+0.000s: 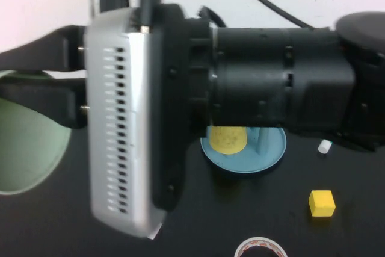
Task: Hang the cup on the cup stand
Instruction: Adjust the cup with two arms
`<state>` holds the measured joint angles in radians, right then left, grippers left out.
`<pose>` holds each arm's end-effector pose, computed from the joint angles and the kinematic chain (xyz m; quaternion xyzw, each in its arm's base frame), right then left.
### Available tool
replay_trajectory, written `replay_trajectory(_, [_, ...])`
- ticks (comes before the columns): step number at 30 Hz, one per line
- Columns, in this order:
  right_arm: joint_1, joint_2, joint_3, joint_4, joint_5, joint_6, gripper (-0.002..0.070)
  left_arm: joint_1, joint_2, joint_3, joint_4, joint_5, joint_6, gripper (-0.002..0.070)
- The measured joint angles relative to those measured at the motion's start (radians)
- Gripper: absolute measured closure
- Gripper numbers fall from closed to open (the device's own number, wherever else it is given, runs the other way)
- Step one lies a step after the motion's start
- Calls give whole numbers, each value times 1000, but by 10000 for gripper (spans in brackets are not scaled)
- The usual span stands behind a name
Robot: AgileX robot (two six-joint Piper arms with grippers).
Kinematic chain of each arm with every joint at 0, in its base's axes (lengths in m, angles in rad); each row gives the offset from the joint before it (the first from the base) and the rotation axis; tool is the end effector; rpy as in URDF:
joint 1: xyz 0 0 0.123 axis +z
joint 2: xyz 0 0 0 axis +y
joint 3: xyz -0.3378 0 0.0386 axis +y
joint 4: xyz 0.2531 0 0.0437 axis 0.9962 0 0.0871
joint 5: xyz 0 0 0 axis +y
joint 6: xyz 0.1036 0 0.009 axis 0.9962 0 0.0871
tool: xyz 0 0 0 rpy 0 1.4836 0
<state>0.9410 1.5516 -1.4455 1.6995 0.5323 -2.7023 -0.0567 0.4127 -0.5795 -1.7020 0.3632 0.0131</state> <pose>0.1804 0.3364 0.4832 -0.6522 0.2240 0.1645 0.7052 0.0391 -0.0390 0.4081 -0.3277 0.5026 -0.6775 0.4253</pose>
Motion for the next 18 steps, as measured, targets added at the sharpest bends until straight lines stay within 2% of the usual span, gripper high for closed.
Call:
replay_trajectory(11, [2, 47, -66, -10, 14, 42, 644, 0, 0, 0, -10, 10, -1, -18])
replay_trajectory(18, [2, 81, -72, 0, 96, 47, 644, 0, 0, 0, -5, 19, 106, -18])
